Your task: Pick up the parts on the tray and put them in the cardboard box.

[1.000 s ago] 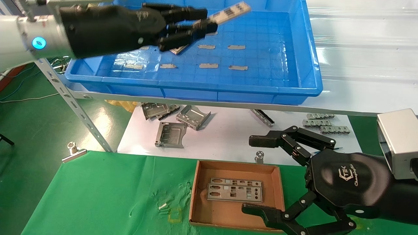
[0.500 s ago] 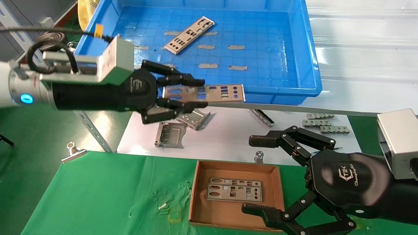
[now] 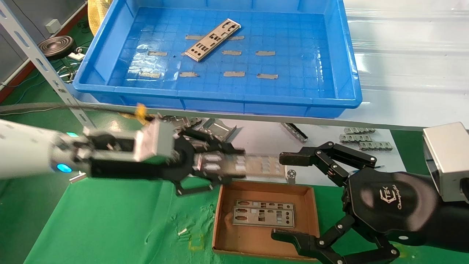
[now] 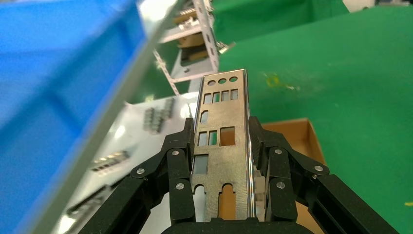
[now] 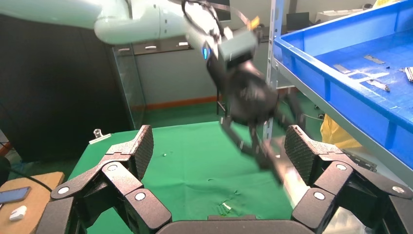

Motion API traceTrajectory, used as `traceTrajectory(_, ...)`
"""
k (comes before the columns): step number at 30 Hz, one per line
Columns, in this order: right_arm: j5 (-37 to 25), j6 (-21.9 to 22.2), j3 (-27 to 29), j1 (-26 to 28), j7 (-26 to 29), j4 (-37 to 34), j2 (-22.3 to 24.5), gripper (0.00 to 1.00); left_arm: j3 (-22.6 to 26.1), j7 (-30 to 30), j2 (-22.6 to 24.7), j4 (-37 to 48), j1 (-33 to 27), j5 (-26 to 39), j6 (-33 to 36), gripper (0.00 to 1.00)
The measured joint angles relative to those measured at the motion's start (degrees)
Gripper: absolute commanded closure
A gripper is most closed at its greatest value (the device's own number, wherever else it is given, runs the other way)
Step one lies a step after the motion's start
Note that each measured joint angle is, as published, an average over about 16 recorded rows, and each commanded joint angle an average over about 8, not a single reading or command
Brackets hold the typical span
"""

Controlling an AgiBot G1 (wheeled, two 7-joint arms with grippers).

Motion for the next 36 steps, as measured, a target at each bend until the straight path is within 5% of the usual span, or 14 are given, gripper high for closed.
traceTrajectory(19, 0.0, 0.0, 0.0, 0.0, 0.0, 0.0, 0.0, 0.0, 3.61, 7.04, 11.88, 5.47, 9.75, 5.65, -15.58, 0.99)
traceTrajectory(20, 0.0, 0.0, 0.0, 0.0, 0.0, 0.0, 0.0, 0.0, 3.73, 7.38, 12.28, 6.04, 9.89, 5.84, -16.02, 0.93)
traceTrajectory(28, 0.0, 0.0, -0.01, 0.0, 0.0, 0.0, 0.0, 0.0, 4.16, 9.34, 14.21, 9.79, 10.15, 6.27, -18.11, 0.01)
traceTrajectory(36, 0.0, 0.0, -0.01, 0.0, 0.0, 0.0, 0.0, 0.0, 4.41, 9.98, 14.73, 11.67, 9.96, 5.71, -18.64, 0.0)
